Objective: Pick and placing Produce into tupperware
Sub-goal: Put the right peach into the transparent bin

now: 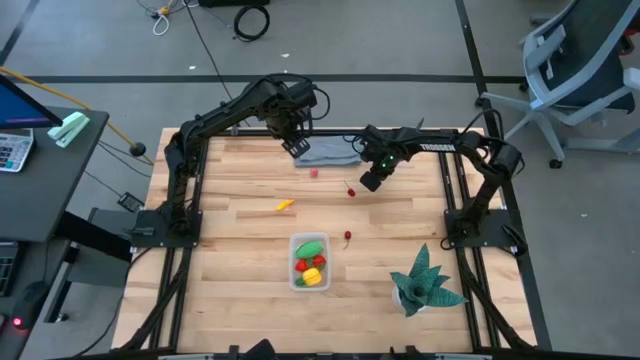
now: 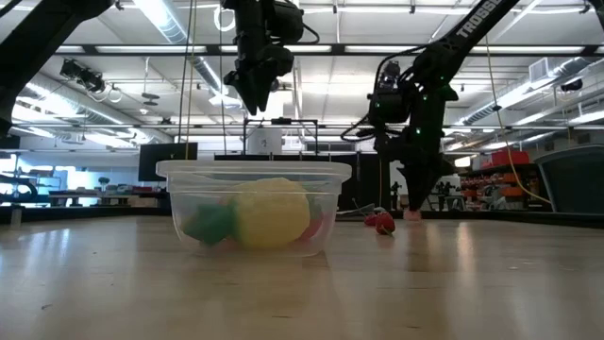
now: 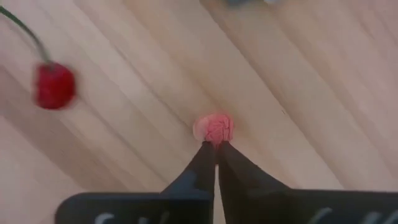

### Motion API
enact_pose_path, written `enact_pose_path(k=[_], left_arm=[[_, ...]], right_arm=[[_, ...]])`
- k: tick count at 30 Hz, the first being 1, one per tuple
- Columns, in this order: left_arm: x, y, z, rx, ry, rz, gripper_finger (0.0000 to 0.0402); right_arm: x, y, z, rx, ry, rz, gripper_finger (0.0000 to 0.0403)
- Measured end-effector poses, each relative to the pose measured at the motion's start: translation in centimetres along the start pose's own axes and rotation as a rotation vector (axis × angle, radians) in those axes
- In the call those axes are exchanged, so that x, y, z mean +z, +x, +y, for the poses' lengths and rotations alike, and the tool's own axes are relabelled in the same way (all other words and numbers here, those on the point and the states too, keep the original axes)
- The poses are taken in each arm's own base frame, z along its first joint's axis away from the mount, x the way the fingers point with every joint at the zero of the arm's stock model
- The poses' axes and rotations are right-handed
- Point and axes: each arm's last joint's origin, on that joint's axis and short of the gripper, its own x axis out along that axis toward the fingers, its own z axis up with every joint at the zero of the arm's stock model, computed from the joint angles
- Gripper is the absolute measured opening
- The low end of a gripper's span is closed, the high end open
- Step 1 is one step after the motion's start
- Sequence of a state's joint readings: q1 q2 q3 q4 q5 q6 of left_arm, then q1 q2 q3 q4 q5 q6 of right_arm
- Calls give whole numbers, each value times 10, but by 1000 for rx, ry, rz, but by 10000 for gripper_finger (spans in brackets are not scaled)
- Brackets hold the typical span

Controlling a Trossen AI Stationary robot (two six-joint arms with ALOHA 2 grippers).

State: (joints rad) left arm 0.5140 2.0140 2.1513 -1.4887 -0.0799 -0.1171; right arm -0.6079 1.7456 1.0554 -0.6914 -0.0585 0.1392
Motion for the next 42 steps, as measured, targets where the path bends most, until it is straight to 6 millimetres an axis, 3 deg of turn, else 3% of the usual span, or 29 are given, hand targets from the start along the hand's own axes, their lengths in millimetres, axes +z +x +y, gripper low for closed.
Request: enact_pose_path(k=[3,8,11,15,18,20,24,28,35,42], left_arm=[[0,0,0,0,1,1,173],[-1,-1,0,1,7,3,172],[-3,-6,2,2,24,-8,172],[-7,-18,12,8,23,-35,172],[-13,-30,22,12,-2,-61,172],[-16,-37,26,14,-26,-69,172],[-19,-42,30,15,-48,-80,172],[-19,-42,30,14,-47,-81,172],[-19,-43,27,12,-39,-82,172],[-19,-43,27,12,-38,-82,172]], right_arm=[[2,-13,10,93,26,-71,10],[0,-56,45,305,-32,-252,5],[-6,-83,80,436,-144,-392,5],[-20,-98,138,538,-364,-562,3],[-31,-89,181,584,-469,-635,3],[-37,-73,200,581,-506,-602,2],[-32,-38,223,557,-526,-506,2],[-20,-19,245,579,-586,-445,2],[-11,-12,272,544,-695,-338,18],[-3,-13,281,441,-707,-338,81]])
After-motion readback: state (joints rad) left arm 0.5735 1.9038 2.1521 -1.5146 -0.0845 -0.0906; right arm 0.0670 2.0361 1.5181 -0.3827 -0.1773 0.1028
